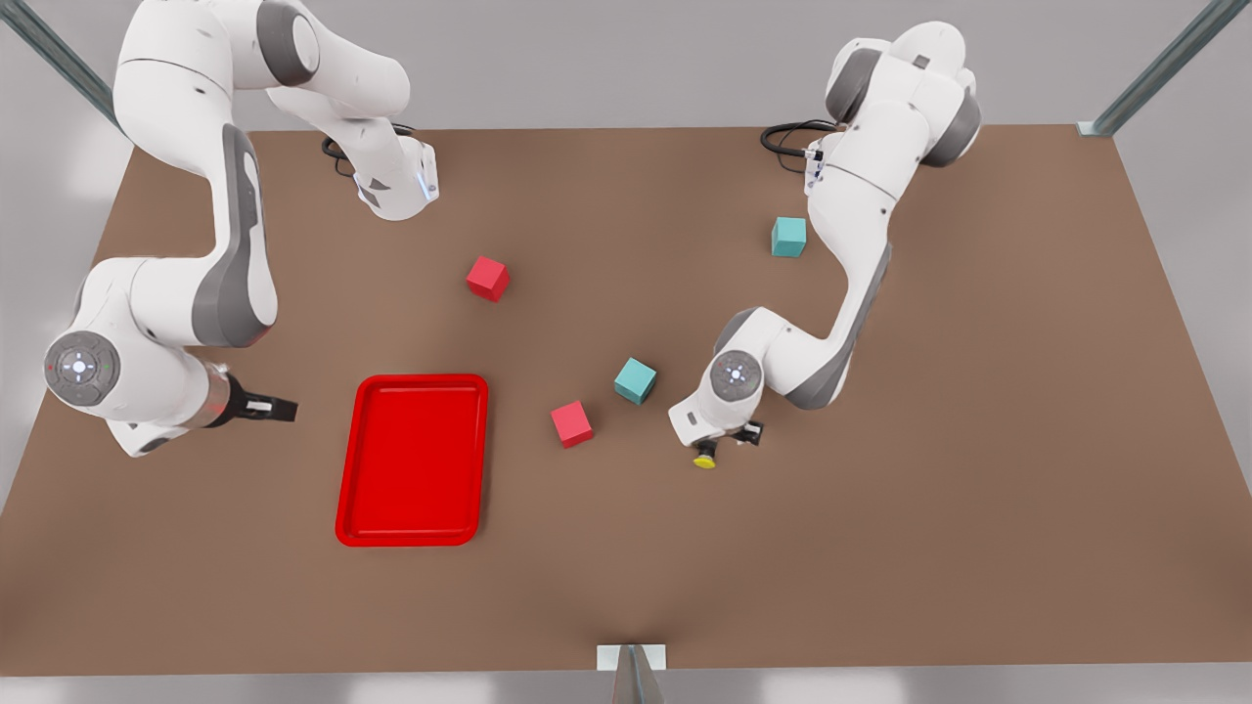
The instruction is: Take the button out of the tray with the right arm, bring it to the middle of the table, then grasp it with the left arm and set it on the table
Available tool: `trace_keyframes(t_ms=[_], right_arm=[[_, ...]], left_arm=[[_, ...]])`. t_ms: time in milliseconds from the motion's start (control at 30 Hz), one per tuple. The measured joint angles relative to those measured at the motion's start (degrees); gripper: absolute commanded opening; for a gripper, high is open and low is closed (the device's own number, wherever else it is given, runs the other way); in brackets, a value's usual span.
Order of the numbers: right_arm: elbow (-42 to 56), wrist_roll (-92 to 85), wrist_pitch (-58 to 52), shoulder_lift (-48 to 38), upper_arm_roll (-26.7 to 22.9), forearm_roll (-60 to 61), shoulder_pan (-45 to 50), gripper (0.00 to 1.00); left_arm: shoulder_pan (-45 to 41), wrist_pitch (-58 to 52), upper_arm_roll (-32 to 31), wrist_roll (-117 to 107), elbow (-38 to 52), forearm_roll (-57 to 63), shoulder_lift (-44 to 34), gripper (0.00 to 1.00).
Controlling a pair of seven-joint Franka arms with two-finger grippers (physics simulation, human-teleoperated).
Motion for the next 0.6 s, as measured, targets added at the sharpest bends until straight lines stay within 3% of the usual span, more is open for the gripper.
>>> trace_keyframes(t_ms=[100,600], right_arm=[[0.5,-1.6,1.5,3.8,-0.1,-0.5,-0.1,1.0],[5.2,-6.9,-0.4,2.4,0.1,0.2,-2.9,1.0]], left_arm=[[-0.2,1.4,-0.1,-2.4,-0.2,1.1,1.2,1.0],[0.5,3.5,-1.6,-3.5,1.8,-2.3,6.2,1.0]])
